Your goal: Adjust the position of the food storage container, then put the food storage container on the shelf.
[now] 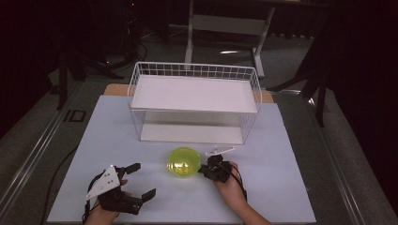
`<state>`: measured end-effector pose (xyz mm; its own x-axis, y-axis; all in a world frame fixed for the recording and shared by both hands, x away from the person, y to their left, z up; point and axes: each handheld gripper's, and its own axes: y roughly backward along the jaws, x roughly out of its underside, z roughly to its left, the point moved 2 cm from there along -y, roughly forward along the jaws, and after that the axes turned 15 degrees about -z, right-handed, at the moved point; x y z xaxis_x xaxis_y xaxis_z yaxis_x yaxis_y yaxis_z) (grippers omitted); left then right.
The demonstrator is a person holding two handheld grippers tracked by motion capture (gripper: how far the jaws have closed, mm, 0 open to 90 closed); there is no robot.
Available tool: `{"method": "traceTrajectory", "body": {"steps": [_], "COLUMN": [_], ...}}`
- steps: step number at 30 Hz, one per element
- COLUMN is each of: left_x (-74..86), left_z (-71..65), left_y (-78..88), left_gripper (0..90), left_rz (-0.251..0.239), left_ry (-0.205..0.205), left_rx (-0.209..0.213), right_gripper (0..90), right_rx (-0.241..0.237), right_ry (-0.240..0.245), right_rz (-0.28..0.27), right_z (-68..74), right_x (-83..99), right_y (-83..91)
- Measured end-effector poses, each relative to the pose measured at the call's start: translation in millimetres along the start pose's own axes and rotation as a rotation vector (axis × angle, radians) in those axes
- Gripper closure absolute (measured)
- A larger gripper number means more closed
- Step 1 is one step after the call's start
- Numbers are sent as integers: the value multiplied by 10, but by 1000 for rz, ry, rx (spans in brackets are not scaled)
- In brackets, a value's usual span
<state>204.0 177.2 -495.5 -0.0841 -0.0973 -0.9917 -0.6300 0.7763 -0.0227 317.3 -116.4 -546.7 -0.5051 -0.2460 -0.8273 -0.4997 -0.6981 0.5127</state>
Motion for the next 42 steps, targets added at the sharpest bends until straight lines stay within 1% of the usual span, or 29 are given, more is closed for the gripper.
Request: {"method": "traceTrajectory", "body": {"steps": [5, 7, 8, 10, 11, 13, 15, 16, 17, 18, 19, 20, 21, 22, 24, 25, 27, 28, 29, 30, 31, 34, 35, 36, 37, 39, 40, 41, 42], "left_x": [-1, 3, 4, 3, 3, 1, -7, -15, -21, -30, -40, -47, -55, -64, -99, -119, -162, -190, -228, -262, -295, -380, -411, -430, -447, -475, -489, -501, -513], "left_z": [-6, 2, 5, 10, 11, 6, -9, -18, -27, -37, -48, -58, -65, -74, -92, -99, -108, -112, -114, -115, -115, -106, -96, -90, -79, -54, -37, -21, -6], "left_y": [3, 1, -2, -7, -10, -19, -37, -47, -57, -67, -82, -95, -104, -117, -144, -155, -180, -192, -208, -219, -229, -255, -267, -283, -298, -336, -354, -374, -393], "left_gripper": [15, 16, 16, 16, 16, 16, 16, 16, 16, 16, 16, 16, 16, 16, 16, 16, 16, 16, 16, 16, 16, 16, 16, 16, 16, 16, 16, 16, 16], "left_rz": [2, 3, 5, 5, 5, 10, 23, 33, 33, 36, 38, 39, 42, 43, 42, 42, 49, 55, 68, 81, 85, 73, 67, 61, 61, 55, 54, 48, 46], "left_ry": [-1, 3, 4, 5, 9, 11, 1, -6, -10, -15, -25, -30, -32, -33, -55, -61, -75, -80, -83, -83, -77, -50, -48, -49, -51, -42, -35, -24, -22], "left_rx": [2, 3, 4, 2, 6, 12, 33, 39, 41, 44, 49, 49, 50, 54, 61, 63, 69, 71, 73, 75, 83, 91, 94, 92, 91, 89, 86, 84, 80], "right_gripper": [899, 858, 827, 812, 762, 747, 671, 650, 586, 586, 552, 479, 460, 460, 383, 358, 230, 230, 205, 192, 172, 145, 154, 164, 167, 176, 208, 215, 220], "right_rx": [11, 19, 23, 25, 34, 37, 32, 36, 24, 24, 22, 13, 10, 10, 2, -3, -45, -45, -48, -62, -73, -91, -94, -82, -87, -95, -95, -104, -95], "right_ry": [8, 16, 38, 46, 58, 64, 71, 85, 81, 81, 87, 104, 108, 108, 122, 114, 117, 117, 122, 119, 114, 133, 134, 140, 147, 156, 160, 162, 173], "right_rz": [-17, -33, -45, -47, -56, -62, -76, -88, -102, -102, -117, -141, -154, -154, -182, -199, -221, -221, -233, -249, -259, -272, -285, -296, -300, -324, -329, -323, -328], "right_z": [-15, -15, -10, -11, -9, -8, 5, 20, 49, 49, 71, 123, 142, 142, 194, 215, 265, 265, 284, 303, 315, 347, 351, 354, 352, 338, 330, 320, 314], "right_x": [-20, -24, -17, -11, 8, 13, 20, 17, 4, 4, -6, -38, -50, -50, -92, -114, -177, -177, -199, -228, -252, -318, -344, -376, -402, -449, -473, -497, -517], "right_y": [51, 153, 229, 262, 358, 392, 481, 538, 617, 617, 658, 731, 753, 753, 794, 808, 832, 832, 840, 851, 857, 871, 877, 877, 871, 861, 853, 845, 834]}}
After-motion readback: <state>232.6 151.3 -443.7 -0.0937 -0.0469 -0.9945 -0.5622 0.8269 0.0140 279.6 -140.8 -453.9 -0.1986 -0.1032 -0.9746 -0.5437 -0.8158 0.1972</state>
